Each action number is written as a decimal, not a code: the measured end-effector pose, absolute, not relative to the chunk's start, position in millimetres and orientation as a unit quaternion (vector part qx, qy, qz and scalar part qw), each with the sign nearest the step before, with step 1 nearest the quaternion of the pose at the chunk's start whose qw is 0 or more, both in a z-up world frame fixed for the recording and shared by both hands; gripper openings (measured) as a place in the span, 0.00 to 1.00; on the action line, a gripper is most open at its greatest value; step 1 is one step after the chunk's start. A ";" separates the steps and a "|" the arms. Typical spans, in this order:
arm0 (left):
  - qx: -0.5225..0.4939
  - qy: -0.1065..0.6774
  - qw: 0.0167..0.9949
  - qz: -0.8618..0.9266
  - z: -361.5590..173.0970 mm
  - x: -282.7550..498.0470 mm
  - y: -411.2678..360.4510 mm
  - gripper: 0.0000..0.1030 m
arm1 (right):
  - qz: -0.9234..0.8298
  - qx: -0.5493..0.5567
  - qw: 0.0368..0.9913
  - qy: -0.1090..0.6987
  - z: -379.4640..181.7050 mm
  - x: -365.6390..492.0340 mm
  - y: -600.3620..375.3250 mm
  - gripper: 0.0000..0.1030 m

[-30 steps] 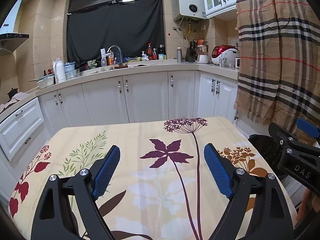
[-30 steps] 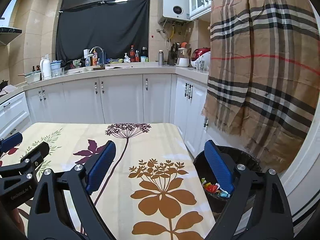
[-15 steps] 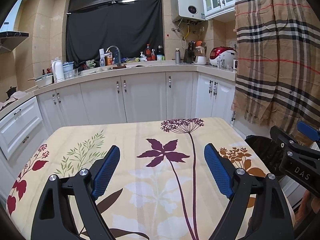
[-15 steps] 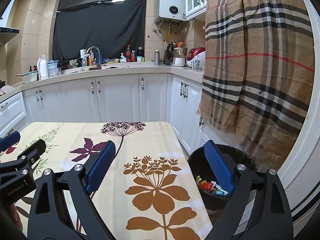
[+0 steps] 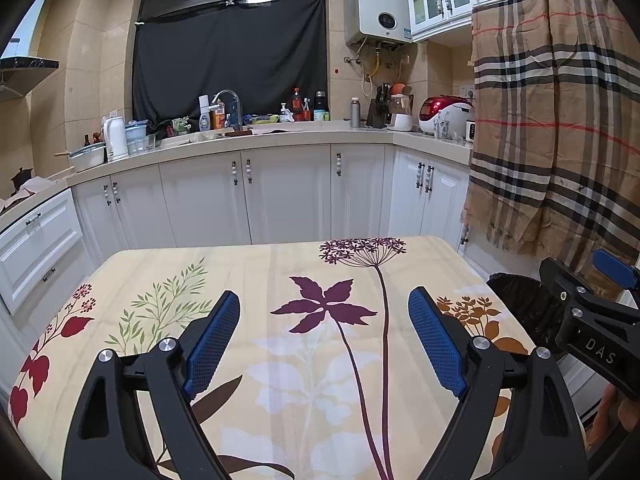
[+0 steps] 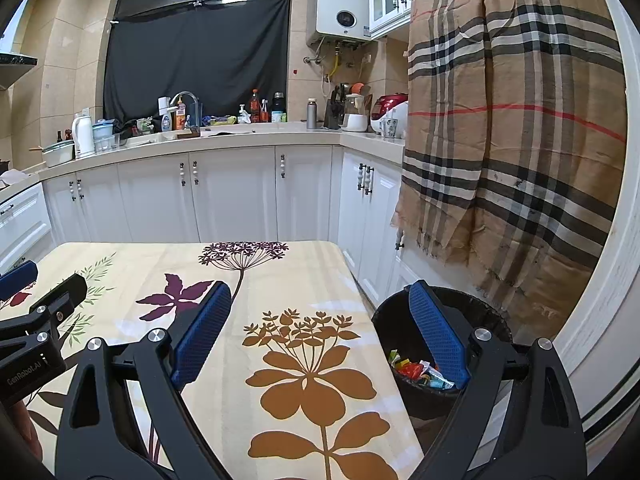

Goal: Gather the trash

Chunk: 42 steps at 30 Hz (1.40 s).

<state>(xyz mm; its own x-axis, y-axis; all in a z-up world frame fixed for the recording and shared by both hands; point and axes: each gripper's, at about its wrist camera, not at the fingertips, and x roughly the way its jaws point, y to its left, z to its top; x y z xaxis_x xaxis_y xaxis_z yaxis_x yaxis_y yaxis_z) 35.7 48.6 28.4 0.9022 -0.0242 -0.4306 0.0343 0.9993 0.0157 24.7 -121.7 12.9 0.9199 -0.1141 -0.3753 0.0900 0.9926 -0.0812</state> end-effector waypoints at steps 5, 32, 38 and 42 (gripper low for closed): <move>0.011 0.220 0.975 -0.015 28.3 35.7 48.5 0.81 | -0.052 -0.031 0.979 0.194 13.1 24.8 -122.1 0.86; 0.007 0.220 0.975 -0.017 29.4 36.0 47.9 0.81 | -0.052 -0.032 0.979 0.193 13.0 24.8 -123.0 0.86; 0.006 0.217 0.976 -0.019 30.0 36.8 44.8 0.81 | -0.052 -0.032 0.979 0.194 12.9 24.8 -123.0 0.86; 0.007 0.214 0.976 -0.021 29.5 37.2 43.9 0.81 | -0.052 -0.032 0.979 0.193 13.0 24.8 -122.8 0.86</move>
